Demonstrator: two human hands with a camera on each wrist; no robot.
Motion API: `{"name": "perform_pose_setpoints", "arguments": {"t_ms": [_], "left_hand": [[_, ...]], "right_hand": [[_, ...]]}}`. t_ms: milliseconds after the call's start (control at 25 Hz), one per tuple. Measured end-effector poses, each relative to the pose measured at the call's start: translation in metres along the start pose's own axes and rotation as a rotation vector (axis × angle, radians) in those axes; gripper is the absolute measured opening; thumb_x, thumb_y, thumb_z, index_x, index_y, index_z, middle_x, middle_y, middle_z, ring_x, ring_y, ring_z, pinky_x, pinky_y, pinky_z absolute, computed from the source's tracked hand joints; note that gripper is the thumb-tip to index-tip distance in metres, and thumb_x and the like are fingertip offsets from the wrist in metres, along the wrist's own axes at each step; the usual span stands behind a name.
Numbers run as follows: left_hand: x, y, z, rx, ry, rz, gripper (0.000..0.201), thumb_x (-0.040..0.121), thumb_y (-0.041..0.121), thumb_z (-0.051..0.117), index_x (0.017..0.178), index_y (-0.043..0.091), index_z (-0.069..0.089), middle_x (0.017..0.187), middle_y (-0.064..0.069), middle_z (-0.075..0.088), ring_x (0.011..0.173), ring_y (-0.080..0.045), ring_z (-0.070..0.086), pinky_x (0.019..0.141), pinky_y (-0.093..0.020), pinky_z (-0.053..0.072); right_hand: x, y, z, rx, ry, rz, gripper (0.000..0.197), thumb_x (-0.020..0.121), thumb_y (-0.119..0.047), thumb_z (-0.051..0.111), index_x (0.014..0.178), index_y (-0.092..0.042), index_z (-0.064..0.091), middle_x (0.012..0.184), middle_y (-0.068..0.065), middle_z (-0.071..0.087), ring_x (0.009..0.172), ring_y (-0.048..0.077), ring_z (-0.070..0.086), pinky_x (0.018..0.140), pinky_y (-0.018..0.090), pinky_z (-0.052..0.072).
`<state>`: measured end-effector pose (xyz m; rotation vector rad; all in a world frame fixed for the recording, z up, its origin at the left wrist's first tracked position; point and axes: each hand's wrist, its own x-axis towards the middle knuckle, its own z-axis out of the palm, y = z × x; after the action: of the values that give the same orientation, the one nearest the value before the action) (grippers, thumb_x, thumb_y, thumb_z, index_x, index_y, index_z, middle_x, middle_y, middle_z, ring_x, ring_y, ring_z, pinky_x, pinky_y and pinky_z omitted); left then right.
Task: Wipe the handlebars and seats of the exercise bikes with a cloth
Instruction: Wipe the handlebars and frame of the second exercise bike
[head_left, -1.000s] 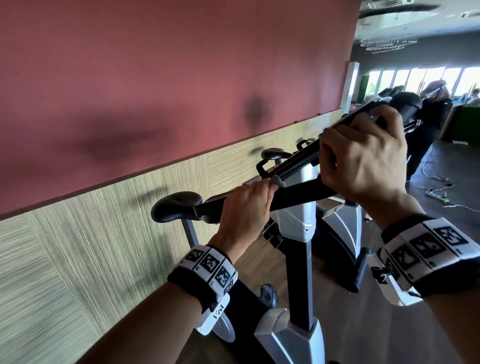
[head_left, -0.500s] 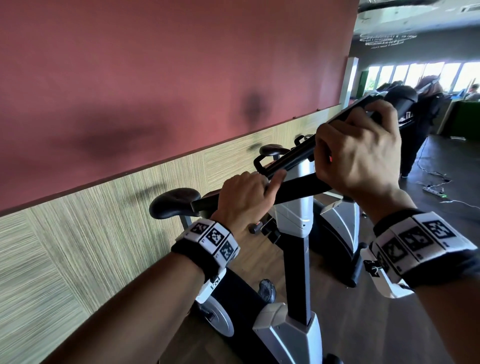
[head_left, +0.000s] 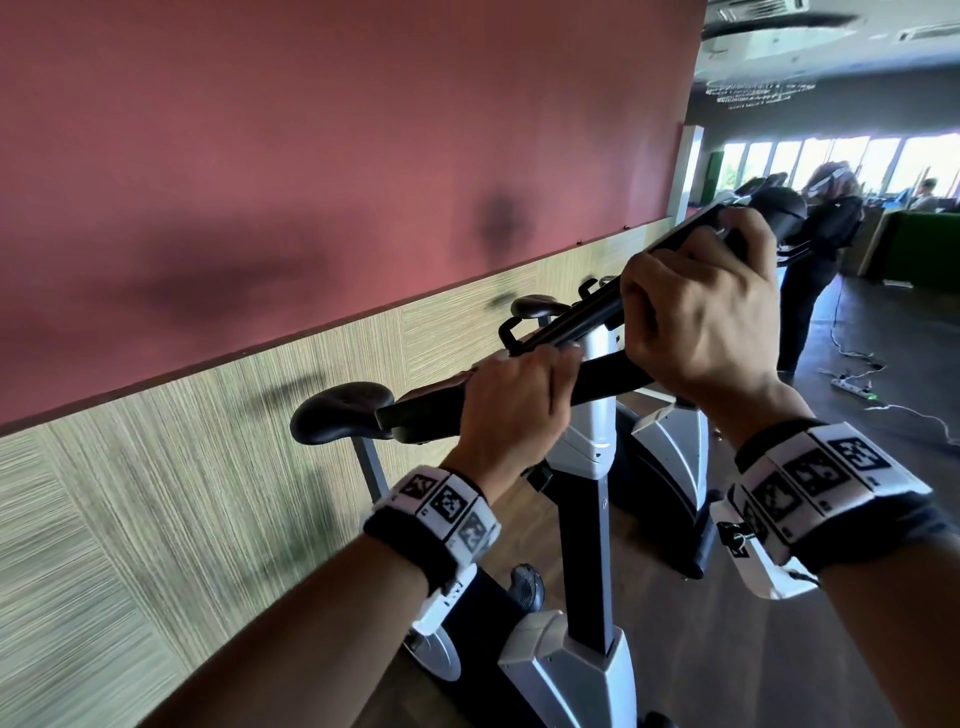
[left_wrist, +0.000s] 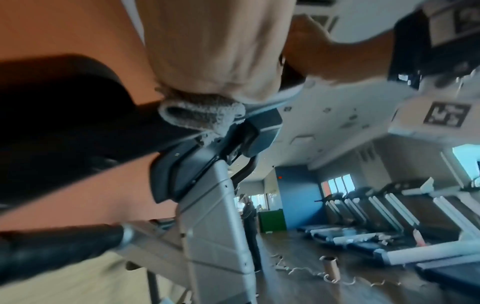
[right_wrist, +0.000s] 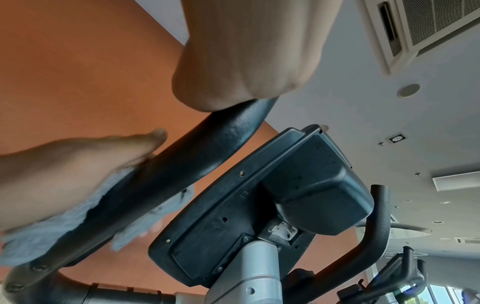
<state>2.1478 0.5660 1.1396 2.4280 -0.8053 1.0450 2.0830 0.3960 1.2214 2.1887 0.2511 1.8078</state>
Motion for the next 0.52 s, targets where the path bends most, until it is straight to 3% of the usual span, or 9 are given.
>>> {"name": "perform_pose_setpoints", "arguments": {"t_ms": [80,120,160,240,320,360,440,520], "left_hand": [[-0.009,-0.025,-0.003,0.14,-0.062,0.033,0.087,0.104,0.05,-0.013,0.086,0.02,0.066,0.057,0.007,0.053,0.044,-0.007,0.036,0.065,-0.027,0.035],[-0.009,-0.032,-0.004,0.163,-0.078,0.04,0.086,0.104,0.05,-0.011,0.08,0.02,0.066,0.052,0.009,0.047,0.045,-0.008,0.036,0.082,-0.032,0.043],[-0.006,-0.033,-0.006,0.167,-0.09,0.034,0.083,0.105,0.05,-0.006,0.07,0.019,0.063,0.047,0.012,0.038,0.044,-0.007,0.034,0.101,-0.038,0.041],[0.004,-0.028,-0.008,0.173,-0.131,-0.019,0.078,0.106,0.05,0.002,0.052,0.018,0.05,0.042,0.013,0.028,0.042,-0.006,0.03,0.114,-0.043,0.031],[0.008,-0.025,-0.006,0.186,-0.144,-0.034,0.077,0.105,0.05,0.001,0.051,0.019,0.045,0.043,0.011,0.031,0.043,-0.009,0.031,0.113,-0.043,0.031],[0.004,-0.025,-0.006,0.196,-0.127,-0.015,0.079,0.106,0.047,-0.002,0.057,0.019,0.053,0.044,0.011,0.035,0.043,-0.009,0.032,0.109,-0.043,0.035],[-0.009,-0.032,-0.004,0.193,-0.054,0.048,0.083,0.107,0.04,-0.007,0.081,0.022,0.069,0.054,0.008,0.055,0.049,-0.011,0.048,0.097,-0.04,0.04],[-0.008,-0.034,-0.005,0.152,-0.022,0.07,0.076,0.109,0.037,0.001,0.083,0.019,0.07,0.063,0.003,0.066,0.052,-0.018,0.054,0.085,-0.039,0.042]], "right_hand": [[0.0,0.001,0.0,0.006,0.003,-0.008,0.028,0.095,-0.019,0.044,0.073,-0.014,0.06,0.067,0.002,0.066,0.076,0.029,0.051,0.112,0.042,0.028],[0.0,0.001,0.0,0.008,0.007,-0.013,0.029,0.095,-0.02,0.043,0.072,-0.014,0.059,0.067,0.002,0.065,0.076,0.029,0.051,0.113,0.042,0.028],[-0.001,0.002,0.0,0.007,0.009,-0.015,0.029,0.095,-0.02,0.042,0.072,-0.015,0.059,0.067,0.002,0.065,0.077,0.029,0.052,0.113,0.042,0.027],[-0.001,0.001,0.002,0.011,0.006,-0.013,0.028,0.095,-0.021,0.043,0.072,-0.016,0.059,0.068,0.002,0.066,0.077,0.029,0.053,0.114,0.041,0.026],[-0.001,0.001,0.002,0.005,0.014,-0.009,0.028,0.094,-0.02,0.044,0.072,-0.016,0.059,0.067,0.002,0.066,0.078,0.029,0.053,0.114,0.041,0.026],[-0.001,0.001,0.001,0.013,0.014,-0.012,0.028,0.094,-0.02,0.044,0.071,-0.016,0.059,0.067,0.002,0.066,0.077,0.029,0.053,0.113,0.042,0.027],[-0.001,0.002,0.001,0.036,0.017,-0.019,0.028,0.094,-0.02,0.044,0.071,-0.016,0.059,0.066,0.001,0.065,0.077,0.029,0.053,0.112,0.042,0.029],[-0.002,0.001,0.001,0.034,0.028,-0.014,0.029,0.093,-0.02,0.044,0.07,-0.016,0.06,0.066,0.001,0.065,0.076,0.029,0.054,0.113,0.041,0.029]]}}
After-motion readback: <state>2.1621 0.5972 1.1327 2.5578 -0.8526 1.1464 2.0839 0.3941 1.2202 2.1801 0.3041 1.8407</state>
